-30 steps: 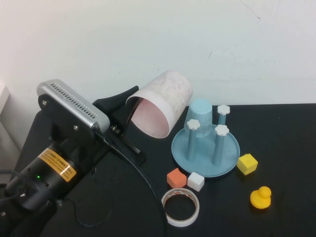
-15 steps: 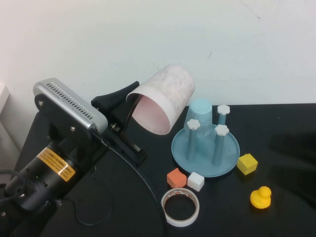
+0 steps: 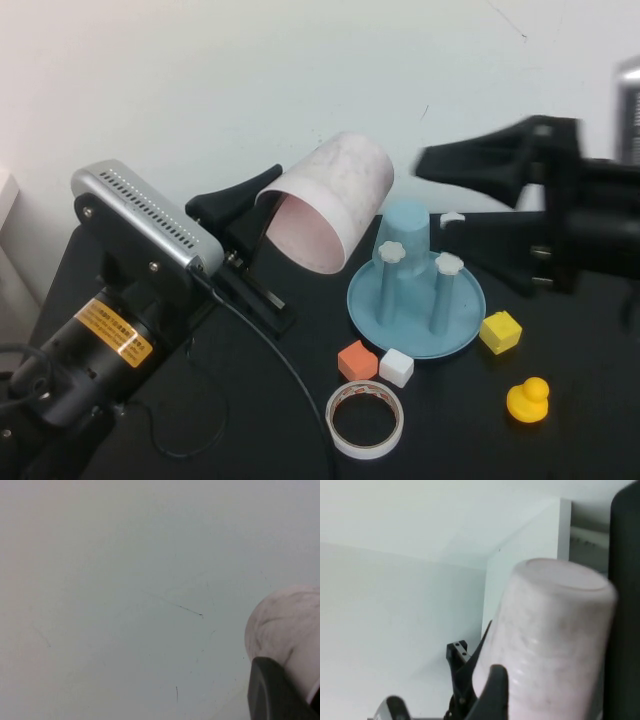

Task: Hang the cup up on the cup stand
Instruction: Adjust the cup with two arms

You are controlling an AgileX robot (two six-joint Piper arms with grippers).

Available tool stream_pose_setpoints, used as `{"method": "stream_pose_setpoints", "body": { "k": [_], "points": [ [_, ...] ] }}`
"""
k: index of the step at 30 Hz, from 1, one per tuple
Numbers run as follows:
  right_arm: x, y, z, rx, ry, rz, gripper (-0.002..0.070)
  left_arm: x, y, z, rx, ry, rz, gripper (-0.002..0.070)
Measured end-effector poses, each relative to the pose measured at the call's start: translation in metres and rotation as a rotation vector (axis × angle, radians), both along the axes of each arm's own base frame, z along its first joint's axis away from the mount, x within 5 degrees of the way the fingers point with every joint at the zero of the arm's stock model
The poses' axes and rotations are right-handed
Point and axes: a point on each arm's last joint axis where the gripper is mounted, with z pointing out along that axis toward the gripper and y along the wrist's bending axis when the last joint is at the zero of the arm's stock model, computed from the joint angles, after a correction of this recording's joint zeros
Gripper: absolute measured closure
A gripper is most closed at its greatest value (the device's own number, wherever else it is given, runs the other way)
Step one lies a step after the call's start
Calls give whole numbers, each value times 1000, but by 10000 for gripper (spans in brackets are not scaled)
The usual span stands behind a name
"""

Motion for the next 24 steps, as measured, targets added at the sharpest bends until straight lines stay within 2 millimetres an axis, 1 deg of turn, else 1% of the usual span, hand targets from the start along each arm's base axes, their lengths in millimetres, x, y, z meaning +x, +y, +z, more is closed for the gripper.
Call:
{"method": "stream_pose_setpoints", "body": {
  "k": [3,7,11,16,21,24],
  "points": [
    [9,18,-3,4,34,32,-16,0,0,0,10,-10,3,670],
    [19,40,-13,3,94,71,-17,0,0,0,12,-12,4,670],
    [30,54,-12,13,97,90,-17,1,0,-2,24,2,8,670],
    [42,63,-8,14,76,84,-17,1,0,-2,20,-6,5,670],
    [47,69,-4,8,60,66,-17,1,0,-1,14,-10,6,670],
    [48,69,-4,0,52,55,-17,1,0,-1,14,-10,6,670]
  ]
}}
